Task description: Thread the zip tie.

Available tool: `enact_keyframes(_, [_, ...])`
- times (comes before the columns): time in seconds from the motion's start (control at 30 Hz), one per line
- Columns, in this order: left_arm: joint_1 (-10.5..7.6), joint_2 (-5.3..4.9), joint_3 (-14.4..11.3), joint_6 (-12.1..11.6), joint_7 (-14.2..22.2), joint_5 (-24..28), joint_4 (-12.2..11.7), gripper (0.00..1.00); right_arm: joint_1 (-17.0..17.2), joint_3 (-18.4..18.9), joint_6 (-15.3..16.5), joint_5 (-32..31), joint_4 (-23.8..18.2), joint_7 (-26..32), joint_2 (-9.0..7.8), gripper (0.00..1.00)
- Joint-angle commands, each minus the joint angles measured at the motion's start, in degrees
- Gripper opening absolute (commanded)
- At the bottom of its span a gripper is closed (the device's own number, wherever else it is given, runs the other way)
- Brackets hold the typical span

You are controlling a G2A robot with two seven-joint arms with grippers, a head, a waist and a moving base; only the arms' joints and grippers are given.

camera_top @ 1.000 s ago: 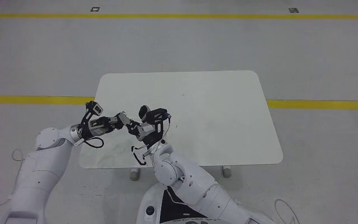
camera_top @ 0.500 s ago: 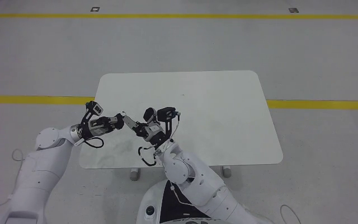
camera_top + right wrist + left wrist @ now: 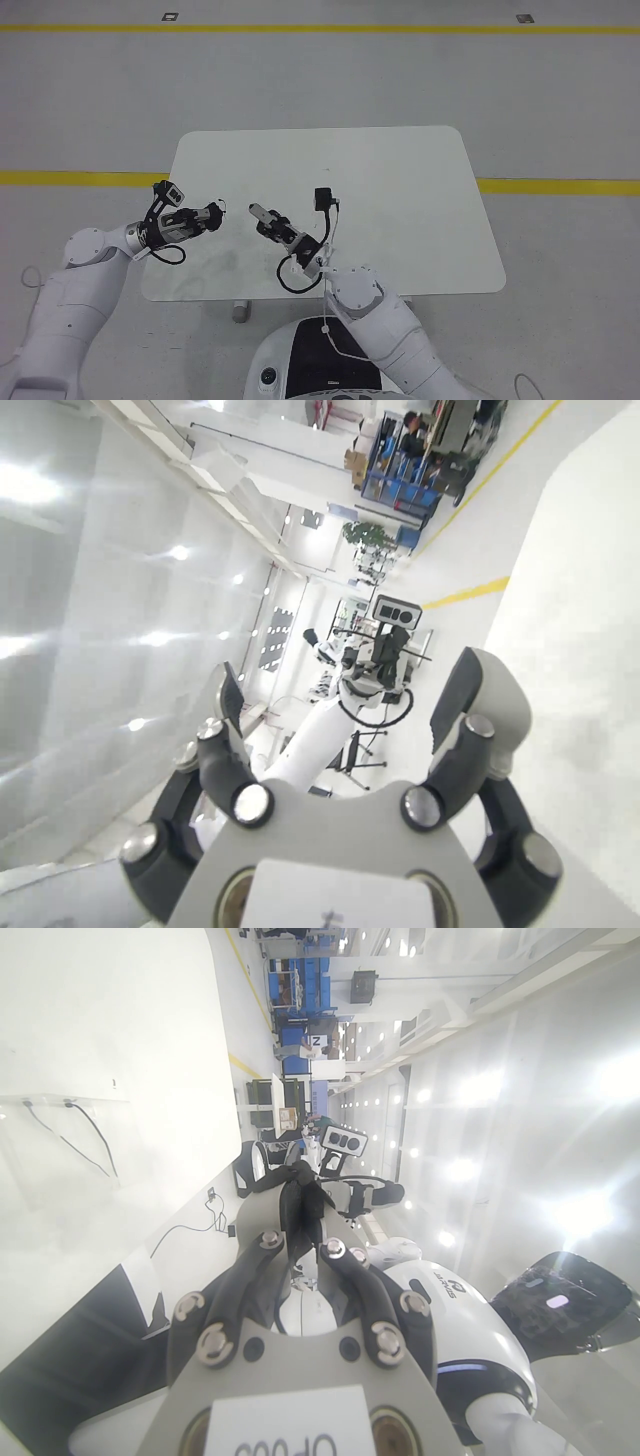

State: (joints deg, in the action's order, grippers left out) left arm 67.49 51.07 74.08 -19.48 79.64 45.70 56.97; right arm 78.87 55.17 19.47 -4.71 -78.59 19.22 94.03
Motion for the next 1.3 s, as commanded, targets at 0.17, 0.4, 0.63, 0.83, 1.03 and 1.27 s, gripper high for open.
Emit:
enact_keyframes(0.17, [0.00,0.00,0.0,0.0,0.0,0.0,0.0,0.00,0.0,0.1,0.0,0.5,-0.1,0.7,-0.04,1.00])
enact_keyframes(0.4, [0.00,0.00,0.0,0.0,0.0,0.0,0.0,0.00,0.0,0.1,0.0,0.5,-0.1,0.7,-0.04,1.00])
enact_keyframes(0.63, [2.11,0.91,1.4,0.0,0.0,10.3,1.8,0.00,0.0,0.1,0.0,0.5,-0.1,0.7,-0.04,1.00])
enact_keyframes(0.83, [4.04,2.37,-1.1,7.0,0.0,29.3,4.9,0.00,0.0,0.1,0.0,0.5,-0.1,0.7,-0.04,1.00])
enact_keyframes(1.03, [4.23,3.12,-3.5,9.7,0.0,35.6,3.9,0.00,0.0,0.1,0.0,0.5,-0.1,0.7,-0.04,1.00])
enact_keyframes(1.27, [3.90,3.24,-4.0,9.4,0.0,35.8,3.4,0.00,0.0,0.1,0.0,0.5,-0.1,0.7,-0.04,1.00])
